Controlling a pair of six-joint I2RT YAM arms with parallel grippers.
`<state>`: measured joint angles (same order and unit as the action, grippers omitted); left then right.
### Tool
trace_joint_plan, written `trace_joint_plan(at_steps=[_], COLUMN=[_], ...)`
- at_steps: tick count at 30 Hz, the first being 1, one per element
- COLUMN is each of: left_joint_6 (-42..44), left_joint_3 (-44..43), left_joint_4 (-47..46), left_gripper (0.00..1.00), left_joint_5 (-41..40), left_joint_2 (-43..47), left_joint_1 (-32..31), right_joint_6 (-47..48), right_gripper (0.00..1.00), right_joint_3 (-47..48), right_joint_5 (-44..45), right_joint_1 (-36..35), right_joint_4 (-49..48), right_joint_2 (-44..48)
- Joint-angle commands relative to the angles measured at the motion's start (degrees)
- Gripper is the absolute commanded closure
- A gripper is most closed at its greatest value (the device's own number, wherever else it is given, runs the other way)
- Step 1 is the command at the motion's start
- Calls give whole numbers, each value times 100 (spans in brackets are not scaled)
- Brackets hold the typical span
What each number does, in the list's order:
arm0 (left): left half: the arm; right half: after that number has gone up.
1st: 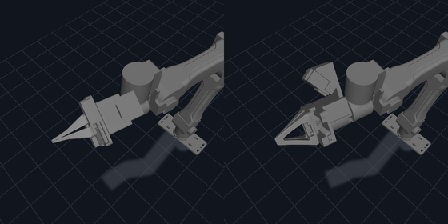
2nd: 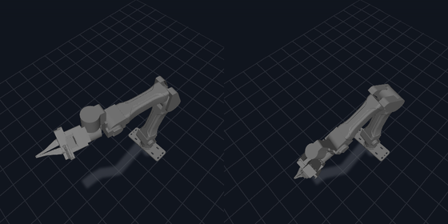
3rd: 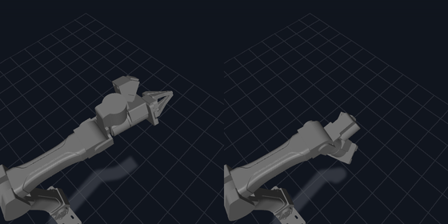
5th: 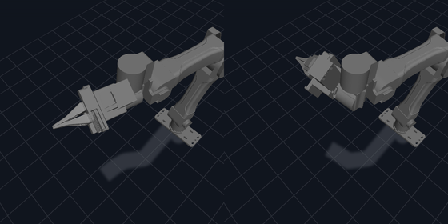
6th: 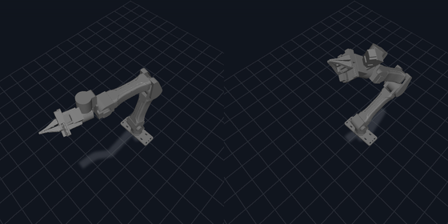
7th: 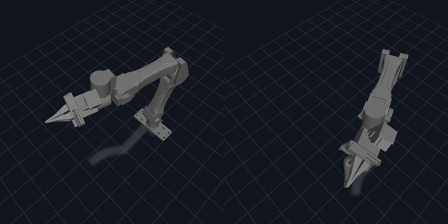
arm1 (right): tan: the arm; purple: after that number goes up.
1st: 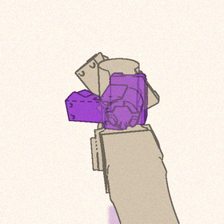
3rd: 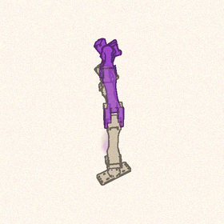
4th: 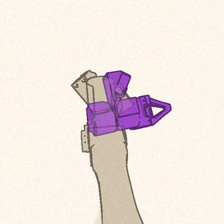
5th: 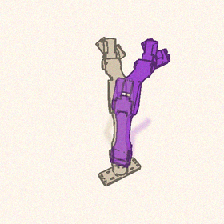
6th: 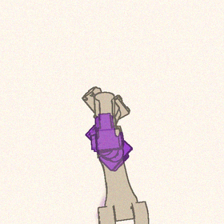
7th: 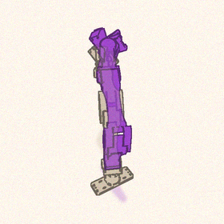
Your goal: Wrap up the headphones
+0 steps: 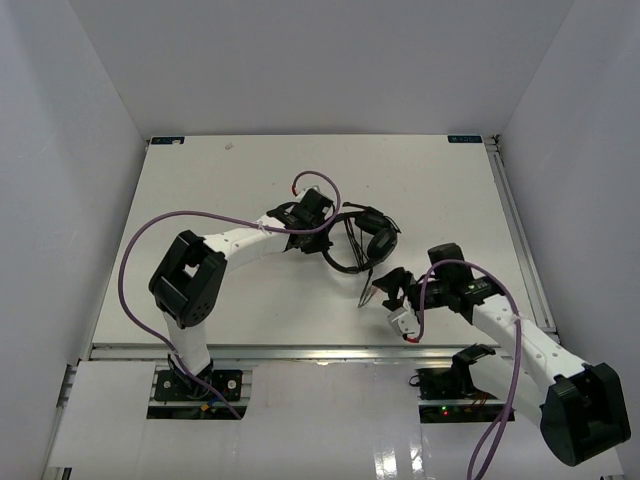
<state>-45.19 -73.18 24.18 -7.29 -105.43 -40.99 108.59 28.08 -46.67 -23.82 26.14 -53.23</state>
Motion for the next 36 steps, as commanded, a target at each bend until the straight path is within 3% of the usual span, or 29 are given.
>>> trace_joint_plan(at_steps=[1, 6, 8, 14, 23, 29, 36], left_joint_6=[-165, -158, -158, -190, -231, -263, -303], left_joint_3=[-320, -361, -365, -414, -496, -556, -530], left_joint_4=[-343, -327, -306, -227, -163, -159, -159], left_gripper=[100, 100, 100, 100, 100, 100, 100], left_joint_5=[-221, -286, -290, -297, -338, -246, -241], left_joint_2=[172, 163, 145, 185, 237, 162, 184], left_joint_1=[30, 30, 21, 30, 21, 21, 21], right_joint_6=[-3431, -6636, -7329, -7623, -8428, -8922, -8955], right_gripper=[25, 20, 18, 21, 25, 20, 6], right_joint_3=[552, 664, 624, 644, 312, 234, 443], right_joint_5=[-150, -129, -188, -379, 940, 1986, 2607], right_joint_1=[-44, -51, -44, -90, -823, -1157, -1768], right_joint_4=[-962, -1475, -1499, -965, -1667, -2509, -3016], right_joint_2=[341, 598, 530, -107, -576, -922, -1686])
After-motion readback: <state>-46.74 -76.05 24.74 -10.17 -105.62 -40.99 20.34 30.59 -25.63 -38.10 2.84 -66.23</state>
